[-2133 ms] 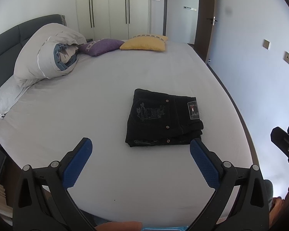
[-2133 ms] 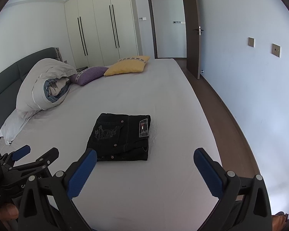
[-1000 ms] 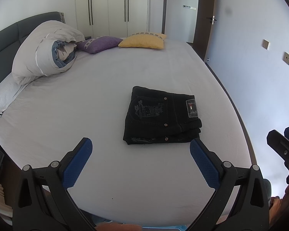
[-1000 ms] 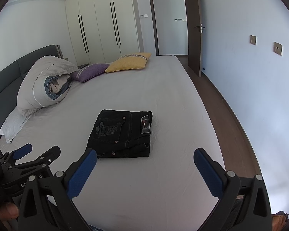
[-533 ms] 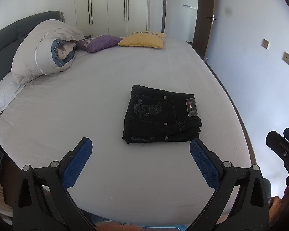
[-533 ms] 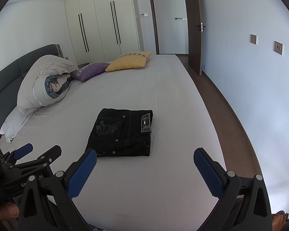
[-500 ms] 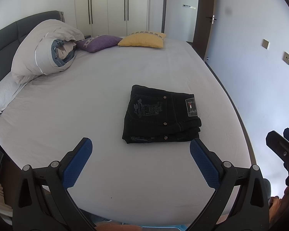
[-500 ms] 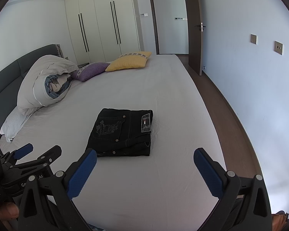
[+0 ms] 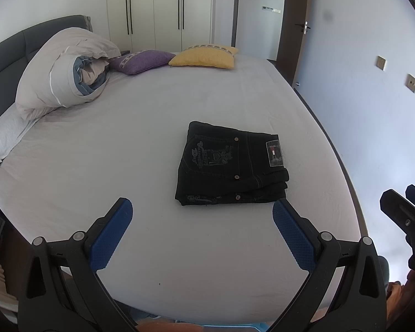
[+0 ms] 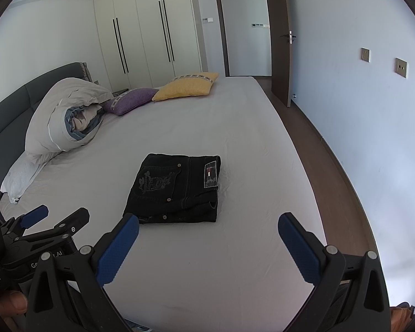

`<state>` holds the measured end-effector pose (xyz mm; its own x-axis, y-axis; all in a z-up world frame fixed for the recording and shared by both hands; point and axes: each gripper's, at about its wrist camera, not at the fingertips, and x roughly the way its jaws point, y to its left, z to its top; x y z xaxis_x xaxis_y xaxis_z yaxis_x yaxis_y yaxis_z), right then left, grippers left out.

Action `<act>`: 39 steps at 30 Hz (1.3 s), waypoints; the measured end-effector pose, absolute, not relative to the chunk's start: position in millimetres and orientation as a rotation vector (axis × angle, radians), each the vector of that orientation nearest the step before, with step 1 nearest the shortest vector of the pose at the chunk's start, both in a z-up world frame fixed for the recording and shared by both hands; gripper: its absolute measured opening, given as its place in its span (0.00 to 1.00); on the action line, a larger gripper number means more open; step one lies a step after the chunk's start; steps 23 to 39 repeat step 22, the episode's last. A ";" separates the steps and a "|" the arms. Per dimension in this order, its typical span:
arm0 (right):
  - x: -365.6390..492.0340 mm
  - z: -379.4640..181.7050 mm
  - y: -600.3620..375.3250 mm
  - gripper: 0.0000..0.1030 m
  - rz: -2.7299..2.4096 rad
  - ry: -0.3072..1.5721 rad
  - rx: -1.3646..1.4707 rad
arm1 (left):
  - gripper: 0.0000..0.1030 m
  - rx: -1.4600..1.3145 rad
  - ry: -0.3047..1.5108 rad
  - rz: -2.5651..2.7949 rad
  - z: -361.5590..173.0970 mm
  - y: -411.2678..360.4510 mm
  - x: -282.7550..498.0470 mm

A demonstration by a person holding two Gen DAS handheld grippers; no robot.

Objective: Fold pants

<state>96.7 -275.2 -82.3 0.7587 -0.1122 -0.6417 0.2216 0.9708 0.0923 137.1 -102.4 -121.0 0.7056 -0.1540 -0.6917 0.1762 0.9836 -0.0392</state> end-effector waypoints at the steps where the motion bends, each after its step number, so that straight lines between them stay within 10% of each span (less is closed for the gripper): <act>1: 97.4 -82.1 -275.8 1.00 -0.183 0.686 0.166 | 1.00 0.030 0.766 -0.185 -121.3 -102.8 136.8; 39: 98.3 -81.4 -278.1 1.00 -0.183 0.688 0.168 | 1.00 0.032 0.765 -0.186 -121.7 -103.8 136.4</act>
